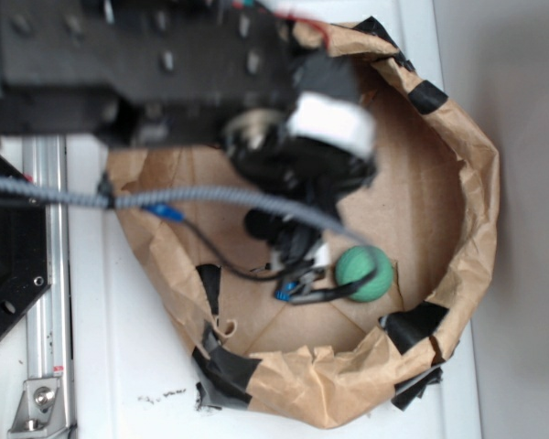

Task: Grab the rock.

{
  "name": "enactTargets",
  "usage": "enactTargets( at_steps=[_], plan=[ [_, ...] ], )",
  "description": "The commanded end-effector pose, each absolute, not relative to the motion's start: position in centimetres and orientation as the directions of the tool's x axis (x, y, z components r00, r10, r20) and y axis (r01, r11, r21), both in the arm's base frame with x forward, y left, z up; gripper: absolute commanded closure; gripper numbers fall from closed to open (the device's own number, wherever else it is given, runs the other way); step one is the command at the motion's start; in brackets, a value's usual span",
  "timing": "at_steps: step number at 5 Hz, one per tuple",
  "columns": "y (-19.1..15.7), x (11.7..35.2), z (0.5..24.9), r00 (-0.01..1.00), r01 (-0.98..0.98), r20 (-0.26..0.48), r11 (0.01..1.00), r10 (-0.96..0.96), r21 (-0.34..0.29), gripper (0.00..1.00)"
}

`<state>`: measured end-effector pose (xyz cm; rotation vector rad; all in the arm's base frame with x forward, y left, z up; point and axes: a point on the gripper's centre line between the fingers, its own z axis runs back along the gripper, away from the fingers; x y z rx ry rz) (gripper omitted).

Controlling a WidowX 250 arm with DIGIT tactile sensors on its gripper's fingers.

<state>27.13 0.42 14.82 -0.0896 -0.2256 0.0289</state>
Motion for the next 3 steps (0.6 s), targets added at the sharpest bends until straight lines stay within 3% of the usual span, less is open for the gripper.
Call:
enactTargets(
  at_steps=[1,3],
  plan=[
    [0.3,27.1,20.8,0.967,-0.046,0.249,0.998,0.056,-0.046,1.0],
    [-0.1,26.9,19.8,0.967,-0.045,0.252,0.999,0.047,-0.012,1.0]
  ],
)
